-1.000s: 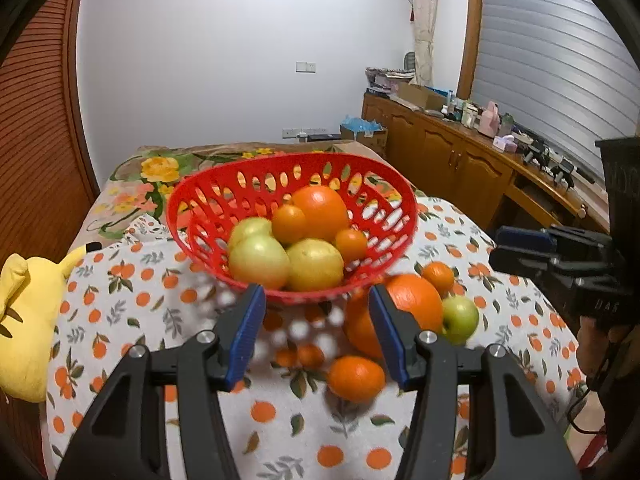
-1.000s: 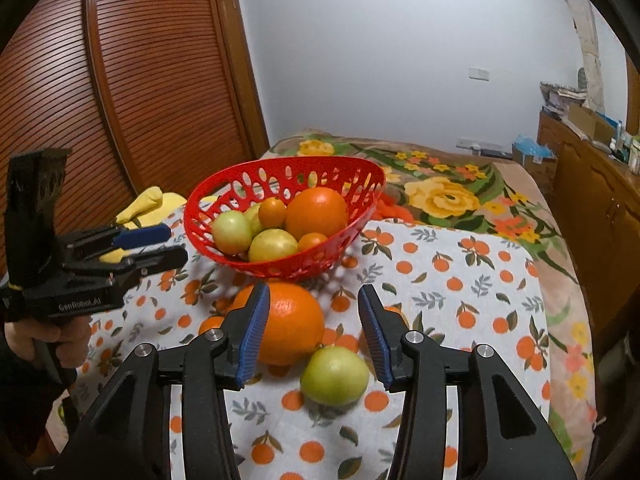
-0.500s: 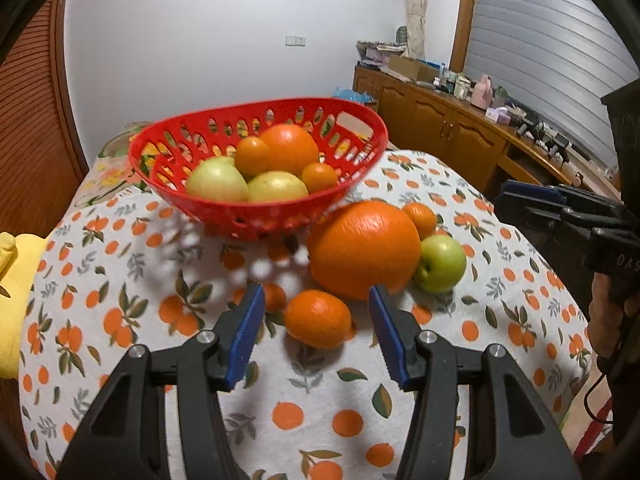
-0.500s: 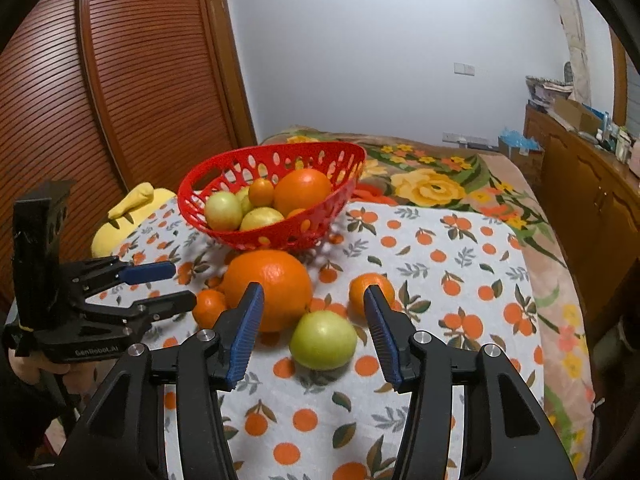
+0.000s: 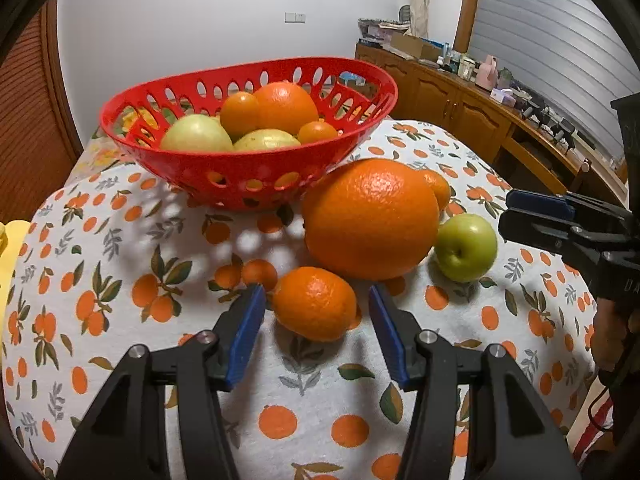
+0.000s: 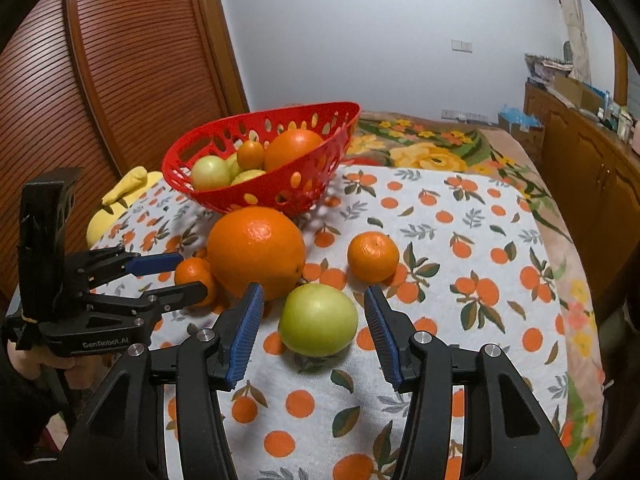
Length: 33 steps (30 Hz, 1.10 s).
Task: Organize fruits
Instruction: 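Move the left tool around a mandarin while the right tool surrounds a pale green apple, then close the left tool on the mandarin while the right tool grips and lifts the apple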
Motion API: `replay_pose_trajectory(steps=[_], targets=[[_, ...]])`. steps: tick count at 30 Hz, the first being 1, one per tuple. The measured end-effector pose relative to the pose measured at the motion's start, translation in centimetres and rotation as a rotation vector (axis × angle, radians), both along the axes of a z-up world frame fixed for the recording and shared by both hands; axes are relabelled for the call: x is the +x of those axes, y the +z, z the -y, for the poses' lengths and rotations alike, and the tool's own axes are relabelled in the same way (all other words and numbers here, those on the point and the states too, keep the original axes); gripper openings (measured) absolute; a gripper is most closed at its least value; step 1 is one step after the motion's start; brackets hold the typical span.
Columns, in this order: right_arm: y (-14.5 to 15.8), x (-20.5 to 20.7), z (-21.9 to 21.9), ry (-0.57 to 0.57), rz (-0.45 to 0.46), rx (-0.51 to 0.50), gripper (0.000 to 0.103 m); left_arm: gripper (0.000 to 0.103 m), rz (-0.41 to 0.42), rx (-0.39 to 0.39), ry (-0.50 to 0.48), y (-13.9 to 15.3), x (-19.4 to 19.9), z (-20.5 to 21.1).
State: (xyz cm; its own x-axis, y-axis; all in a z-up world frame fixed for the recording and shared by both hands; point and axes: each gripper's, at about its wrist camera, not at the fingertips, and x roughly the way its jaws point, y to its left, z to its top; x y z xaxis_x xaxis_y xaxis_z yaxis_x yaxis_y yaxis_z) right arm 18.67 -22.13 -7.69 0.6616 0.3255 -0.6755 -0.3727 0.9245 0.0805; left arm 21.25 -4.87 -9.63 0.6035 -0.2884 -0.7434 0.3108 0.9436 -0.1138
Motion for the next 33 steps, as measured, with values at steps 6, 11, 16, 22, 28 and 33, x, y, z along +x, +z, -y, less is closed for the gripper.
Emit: replay_pose_trajectory(steps=[6, 11, 16, 22, 28, 33], targets=[[-0.9, 0.2, -0.2, 0.003, -0.018, -0.004, 0.053, 0.054, -0.016, 0.002, -0.006, -0.5, 0.5, 0.4], [-1.6, 0.1, -0.1, 0.003, -0.032, -0.007, 0.053, 0.05, -0.014, 0.01, -0.009, -0.8, 0.5, 0.5], [-2.3, -0.6, 0.0, -0.005, -0.048, -0.009, 0.055, 0.043, 0.001, 0.015, -0.002, -0.9, 0.4, 0.3], [-3.0, -1.7, 0.8, -0.041, -0.043, -0.017, 0.057, 0.042, 0.009, 0.005, 0.007, -0.8, -0.4, -0.1], [-3.5, -1.2, 1.5, -0.057, -0.066, -0.012, 0.057, 0.042, 0.039, -0.02, 0.007, 0.4, -1.8, -0.5], [-3.7, -0.7, 1.2, -0.048, -0.06, -0.021, 0.057, 0.042, 0.067, -0.044, -0.003, 1.4, -3.1, -0.6]])
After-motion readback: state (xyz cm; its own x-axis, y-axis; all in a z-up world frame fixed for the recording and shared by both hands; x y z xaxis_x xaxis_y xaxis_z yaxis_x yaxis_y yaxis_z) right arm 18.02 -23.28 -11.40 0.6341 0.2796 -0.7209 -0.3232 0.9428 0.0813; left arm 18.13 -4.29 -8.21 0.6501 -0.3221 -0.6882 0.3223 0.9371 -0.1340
